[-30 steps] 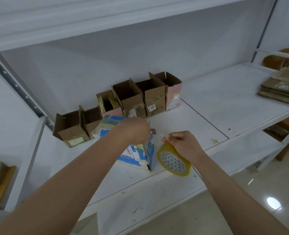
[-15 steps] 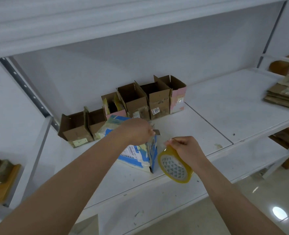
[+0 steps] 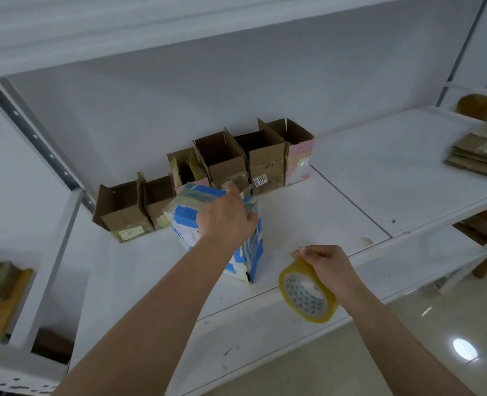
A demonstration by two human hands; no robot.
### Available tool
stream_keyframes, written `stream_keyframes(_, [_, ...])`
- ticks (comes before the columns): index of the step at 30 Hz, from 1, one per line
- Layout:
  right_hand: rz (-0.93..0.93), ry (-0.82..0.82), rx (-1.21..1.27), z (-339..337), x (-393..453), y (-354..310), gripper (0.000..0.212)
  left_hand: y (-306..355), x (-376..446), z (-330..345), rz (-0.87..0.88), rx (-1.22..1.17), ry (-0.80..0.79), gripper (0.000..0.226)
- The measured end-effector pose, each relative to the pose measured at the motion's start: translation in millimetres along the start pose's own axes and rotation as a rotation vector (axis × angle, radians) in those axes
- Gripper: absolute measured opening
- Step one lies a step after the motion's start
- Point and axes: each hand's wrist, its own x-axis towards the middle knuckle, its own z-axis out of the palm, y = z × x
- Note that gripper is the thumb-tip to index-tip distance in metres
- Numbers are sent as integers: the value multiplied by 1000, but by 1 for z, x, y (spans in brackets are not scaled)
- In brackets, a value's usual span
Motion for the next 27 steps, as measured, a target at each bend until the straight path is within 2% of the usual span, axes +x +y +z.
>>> stream_keyframes(4, [-82, 25, 37, -6, 5, -20, 30, 1, -1, -7, 55, 46, -31, 36])
stream_keyframes(7, [-157, -4, 34, -10, 3, -34, 28, -22, -5, -16, 177, -3, -45, 31])
stream_keyframes(11, [-260, -186, 2, -5, -6, -59, 23, -84, -17, -41, 473, -76, -122, 39])
stream_keyframes(13, [-327, -284, -49, 4, -13, -73, 21, -114, -24, -49, 511, -67, -180, 53])
stream_keyframes(15, [-393, -353, -106, 15, -20, -88, 20, -132, -30, -51, 485, -50, -237, 66])
stream_keyframes(17, [-440, -391, -144, 23, -24, -98, 19, -137, -36, -54, 411, -155, -268, 77])
stream_keyframes(19, [-453, -407, -189, 28, -27, -105, 19, -135, -42, -59, 251, -451, -219, 81])
stream_keyframes(21, [-450, -412, -213, 31, -27, -110, 19, -128, -51, -66, 35, -831, -67, 70])
stream_keyframes(23, [-442, -415, -220, 34, -28, -116, 20, -114, -57, -72, -105, -1058, -24, 68])
stream_keyframes(26, [-441, -424, -229, 41, -30, -122, 20, -91, -62, -77, -110, -1057, -204, 73])
stream_keyframes(27, [-449, -417, -234, 44, -31, -123, 20, -86, -62, -77, -102, -1024, -254, 67])
